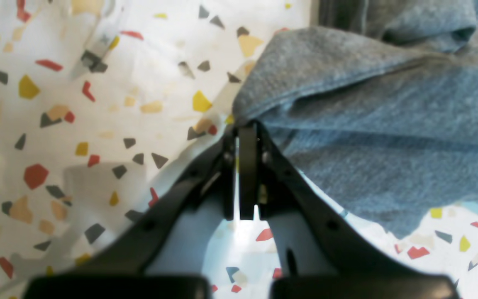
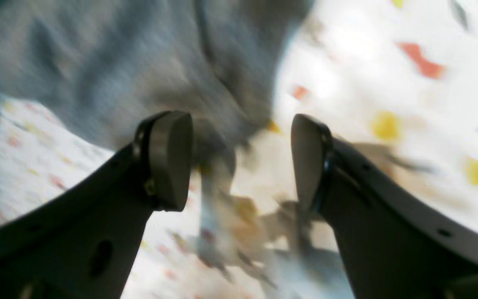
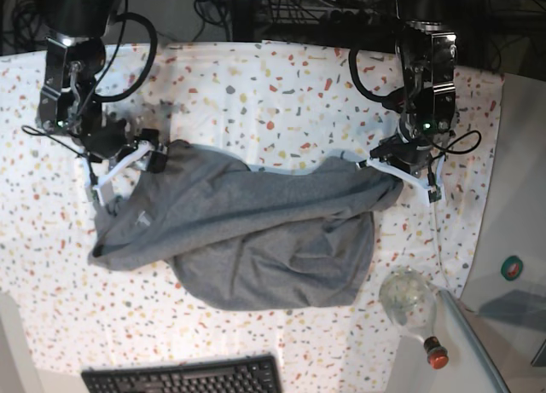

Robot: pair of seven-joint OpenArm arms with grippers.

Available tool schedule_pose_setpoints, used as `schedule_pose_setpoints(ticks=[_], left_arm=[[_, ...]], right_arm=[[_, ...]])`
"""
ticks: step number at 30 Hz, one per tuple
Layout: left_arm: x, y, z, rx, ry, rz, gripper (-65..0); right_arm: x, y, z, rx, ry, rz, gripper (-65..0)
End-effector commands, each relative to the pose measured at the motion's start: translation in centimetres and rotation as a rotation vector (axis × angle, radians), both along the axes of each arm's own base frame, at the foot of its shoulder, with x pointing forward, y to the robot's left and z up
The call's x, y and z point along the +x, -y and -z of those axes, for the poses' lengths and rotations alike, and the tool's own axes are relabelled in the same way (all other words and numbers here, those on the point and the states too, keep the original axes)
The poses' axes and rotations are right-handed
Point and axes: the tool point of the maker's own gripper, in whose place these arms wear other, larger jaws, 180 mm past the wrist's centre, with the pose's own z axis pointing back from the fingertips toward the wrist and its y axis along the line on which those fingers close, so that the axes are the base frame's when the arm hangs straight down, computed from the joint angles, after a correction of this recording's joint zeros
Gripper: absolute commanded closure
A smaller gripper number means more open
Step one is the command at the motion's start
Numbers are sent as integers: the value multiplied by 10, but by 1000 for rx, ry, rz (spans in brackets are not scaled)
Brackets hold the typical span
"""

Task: Layout the t-shirt on the table in an organized manner, then fold the t-shirt properly
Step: 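Lift the shirt with both grippers and stretch it apart, then carry the left gripper's shirt section across toward the right gripper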

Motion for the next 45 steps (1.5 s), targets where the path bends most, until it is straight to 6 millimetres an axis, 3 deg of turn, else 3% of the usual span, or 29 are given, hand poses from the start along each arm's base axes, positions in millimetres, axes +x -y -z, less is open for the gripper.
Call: schedule_pose_setpoints(ticks=[1,5,6,9,11,13,18,21,23,26,30,32,35,38,41,45], left_arm=[[7,-3,-10,15,39,2,0],[3,-3,-12,18,45,5,0],[3,-2,-15,20,52,6,0],[0,-5,-25,30,78,5,0],[-4,-8,-35,49,97,14,0],[-15,-9,-47,77,115,41,0],[-70,-12,-80,120,134,55,0],[-87,-12,-96,128,149,52,0],[-80,-8,-100,120,170,56,0],[-40,17,-118,71,270,81,0],[28,57,-154,-2,432,126,0],[60,81,-163,-56,476,140,0],[91,114,-158,-117,470,179,0],[89,144,-134,-137,401,252,0],[55,163,-95,-134,292,328,0],[9,169,-60,-104,182,428,0]], right_arm=[[1,-10,1,26,-13,-18,-362],[2,-19,8,59,-42,-23,-342],[0,-20,8,61,-46,-25,-300],[-17,-16,11,45,-74,-41,0],[-34,-4,2,-3,-82,-81,0],[-52,5,-20,-72,-48,-147,0],[-101,31,-86,-261,76,-229,0],[-105,37,-103,-306,100,-244,0],[-84,45,-114,-341,149,-251,0],[-49,56,-133,-391,209,-256,0],[13,68,-171,-446,291,-237,0],[44,73,-189,-439,311,-194,0],[72,76,-208,-401,311,-117,0],[77,76,-202,-374,283,-103,0],[63,85,-174,-365,202,-101,0],[51,89,-150,-352,194,-98,0]])
